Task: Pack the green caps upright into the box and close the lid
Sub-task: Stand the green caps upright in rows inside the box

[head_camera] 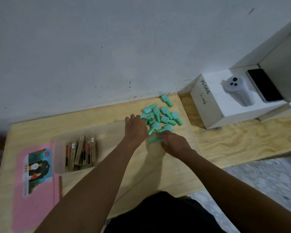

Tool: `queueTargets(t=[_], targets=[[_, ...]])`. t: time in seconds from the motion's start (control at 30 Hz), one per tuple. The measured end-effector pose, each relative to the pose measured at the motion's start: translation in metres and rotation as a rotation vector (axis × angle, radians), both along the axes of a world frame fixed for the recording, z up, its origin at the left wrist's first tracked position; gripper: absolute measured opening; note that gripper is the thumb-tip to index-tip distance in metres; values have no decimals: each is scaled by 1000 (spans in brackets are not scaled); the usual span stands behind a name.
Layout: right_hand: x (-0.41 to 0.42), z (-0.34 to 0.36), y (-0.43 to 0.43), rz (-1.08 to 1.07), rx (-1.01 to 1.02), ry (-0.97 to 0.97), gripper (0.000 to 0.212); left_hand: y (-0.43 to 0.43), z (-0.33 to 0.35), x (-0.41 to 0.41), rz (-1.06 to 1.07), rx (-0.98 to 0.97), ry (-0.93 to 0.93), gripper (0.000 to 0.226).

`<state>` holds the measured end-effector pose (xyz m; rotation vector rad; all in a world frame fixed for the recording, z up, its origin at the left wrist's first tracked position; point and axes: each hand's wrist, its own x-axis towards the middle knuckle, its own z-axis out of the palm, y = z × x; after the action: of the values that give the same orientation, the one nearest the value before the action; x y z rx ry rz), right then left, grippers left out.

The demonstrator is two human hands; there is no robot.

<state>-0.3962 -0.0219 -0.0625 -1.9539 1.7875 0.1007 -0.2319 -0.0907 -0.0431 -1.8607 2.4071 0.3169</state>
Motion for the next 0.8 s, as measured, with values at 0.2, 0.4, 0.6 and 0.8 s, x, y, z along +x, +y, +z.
queueTargets(t=[0.2,0.4,0.6,0.8], targets=[[7,-1,-19,176,-23,108,36,-20,-15,-11,49,193,-125,15],[17,-8,-21,264,3,187,32,-25,-26,-20,174,363,25,28],[2,-10,-22,-79,79,-53,21,-28,-19,-13,371,515,437,24],[-10,3,-6,-495,55,-636,20,-25,12,4,495,722,885,23]])
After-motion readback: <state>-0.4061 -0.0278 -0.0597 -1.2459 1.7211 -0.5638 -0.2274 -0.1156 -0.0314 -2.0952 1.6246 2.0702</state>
